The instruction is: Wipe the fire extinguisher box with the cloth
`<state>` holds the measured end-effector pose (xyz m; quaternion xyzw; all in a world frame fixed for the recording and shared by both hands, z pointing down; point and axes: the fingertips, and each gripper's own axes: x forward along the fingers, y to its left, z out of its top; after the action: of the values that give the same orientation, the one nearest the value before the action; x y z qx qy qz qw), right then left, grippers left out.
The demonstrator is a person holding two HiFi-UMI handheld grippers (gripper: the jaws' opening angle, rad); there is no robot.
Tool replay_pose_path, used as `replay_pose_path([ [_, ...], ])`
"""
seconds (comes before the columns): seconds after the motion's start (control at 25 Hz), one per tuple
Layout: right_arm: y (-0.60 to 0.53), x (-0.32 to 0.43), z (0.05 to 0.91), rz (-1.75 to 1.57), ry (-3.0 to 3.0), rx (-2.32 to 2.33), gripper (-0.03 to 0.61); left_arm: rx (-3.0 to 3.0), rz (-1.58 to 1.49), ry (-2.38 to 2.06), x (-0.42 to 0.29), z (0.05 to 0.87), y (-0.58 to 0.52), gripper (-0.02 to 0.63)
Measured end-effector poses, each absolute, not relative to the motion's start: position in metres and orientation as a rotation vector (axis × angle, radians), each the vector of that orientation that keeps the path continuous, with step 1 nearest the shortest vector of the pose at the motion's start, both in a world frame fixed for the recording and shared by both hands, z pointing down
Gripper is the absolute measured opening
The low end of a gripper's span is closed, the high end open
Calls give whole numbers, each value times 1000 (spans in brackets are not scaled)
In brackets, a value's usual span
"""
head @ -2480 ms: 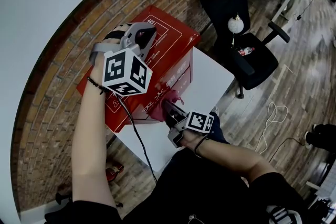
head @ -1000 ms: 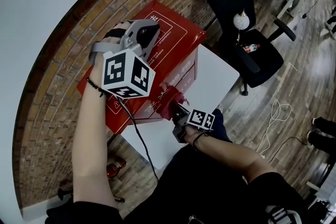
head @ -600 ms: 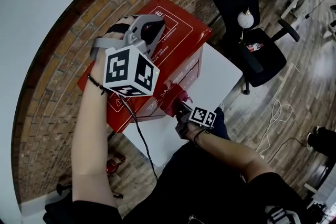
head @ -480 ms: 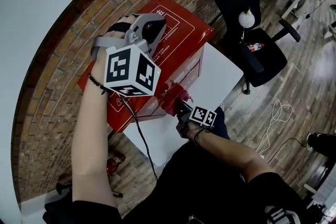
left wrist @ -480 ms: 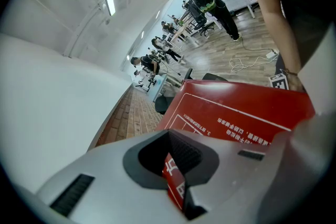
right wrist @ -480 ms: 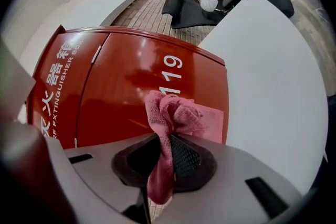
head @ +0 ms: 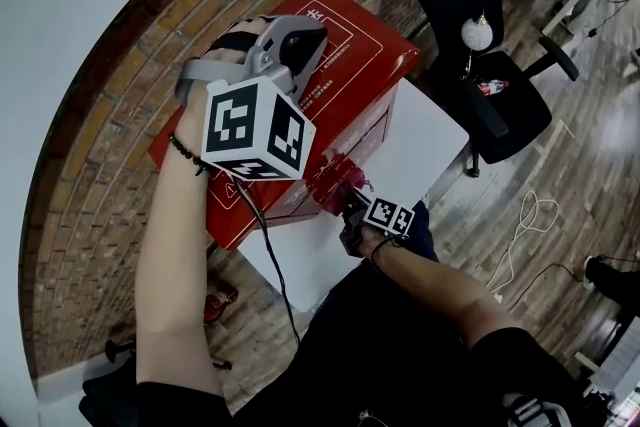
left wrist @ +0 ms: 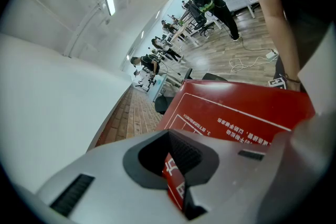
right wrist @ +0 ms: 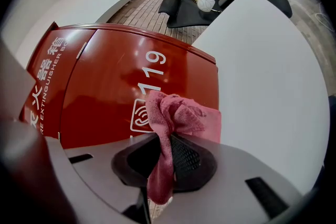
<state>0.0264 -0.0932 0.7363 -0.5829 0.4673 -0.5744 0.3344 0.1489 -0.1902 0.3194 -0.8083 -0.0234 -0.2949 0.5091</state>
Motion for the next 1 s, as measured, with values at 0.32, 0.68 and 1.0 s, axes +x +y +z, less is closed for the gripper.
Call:
replay_pose_path([
  [0.32,-95,32,764,-1495,1241,-1574,64,-1946,-726,-65,149,321,-190,28],
  [0.68,-93,31,768,-1567,1225,-1555,64,-1948,-742,-74,148,322,-190,28],
  [1.0,-95,35,771,-1576,1233,-1552,64,-1941,-725,-96,148,323,-187,26],
])
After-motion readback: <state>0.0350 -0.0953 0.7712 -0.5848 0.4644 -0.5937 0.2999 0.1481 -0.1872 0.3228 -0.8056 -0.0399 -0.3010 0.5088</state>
